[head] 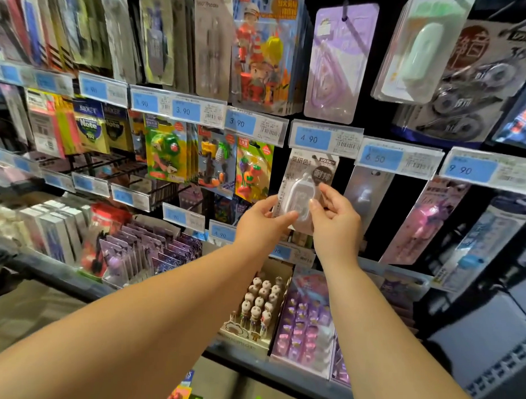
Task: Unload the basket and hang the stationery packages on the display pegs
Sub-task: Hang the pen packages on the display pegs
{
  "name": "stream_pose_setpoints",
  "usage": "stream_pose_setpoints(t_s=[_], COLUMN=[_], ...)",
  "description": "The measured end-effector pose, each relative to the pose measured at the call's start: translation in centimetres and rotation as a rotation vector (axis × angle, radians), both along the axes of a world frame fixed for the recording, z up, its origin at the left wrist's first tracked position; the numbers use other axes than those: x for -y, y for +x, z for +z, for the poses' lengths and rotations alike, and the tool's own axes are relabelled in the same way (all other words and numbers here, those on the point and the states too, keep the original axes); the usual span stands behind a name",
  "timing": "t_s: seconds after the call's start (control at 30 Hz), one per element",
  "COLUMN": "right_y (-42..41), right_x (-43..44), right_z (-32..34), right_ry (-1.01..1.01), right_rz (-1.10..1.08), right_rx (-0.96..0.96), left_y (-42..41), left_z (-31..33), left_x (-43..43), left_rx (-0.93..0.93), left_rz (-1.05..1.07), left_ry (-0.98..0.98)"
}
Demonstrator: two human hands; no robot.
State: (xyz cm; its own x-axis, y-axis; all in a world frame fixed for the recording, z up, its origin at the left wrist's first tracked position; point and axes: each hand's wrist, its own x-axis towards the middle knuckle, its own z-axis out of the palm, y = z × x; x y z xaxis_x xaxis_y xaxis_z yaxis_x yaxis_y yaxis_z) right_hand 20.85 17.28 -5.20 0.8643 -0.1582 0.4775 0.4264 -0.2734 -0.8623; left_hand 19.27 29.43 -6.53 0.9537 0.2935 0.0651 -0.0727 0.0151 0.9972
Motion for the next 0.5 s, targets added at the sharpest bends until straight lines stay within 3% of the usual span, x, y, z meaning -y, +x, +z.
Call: stream_pose_setpoints(t_s=[0.27,0.5], right_y=[-0.1,-1.4], right_x=[0.6,0.6], right_z=[0.5,-1.0], right_ry=[-0.222,-0.371], right_rz=[-0.028,-0.167], right_rx=[-0.057,0.056], left_y=[0.2,-3.0], left_z=[0.9,-1.5], left_x=[0.4,-1.5], left_rx=[-0.026,-0.054], left_rz=[0.096,0.125], left_ry=[0.319,0.443])
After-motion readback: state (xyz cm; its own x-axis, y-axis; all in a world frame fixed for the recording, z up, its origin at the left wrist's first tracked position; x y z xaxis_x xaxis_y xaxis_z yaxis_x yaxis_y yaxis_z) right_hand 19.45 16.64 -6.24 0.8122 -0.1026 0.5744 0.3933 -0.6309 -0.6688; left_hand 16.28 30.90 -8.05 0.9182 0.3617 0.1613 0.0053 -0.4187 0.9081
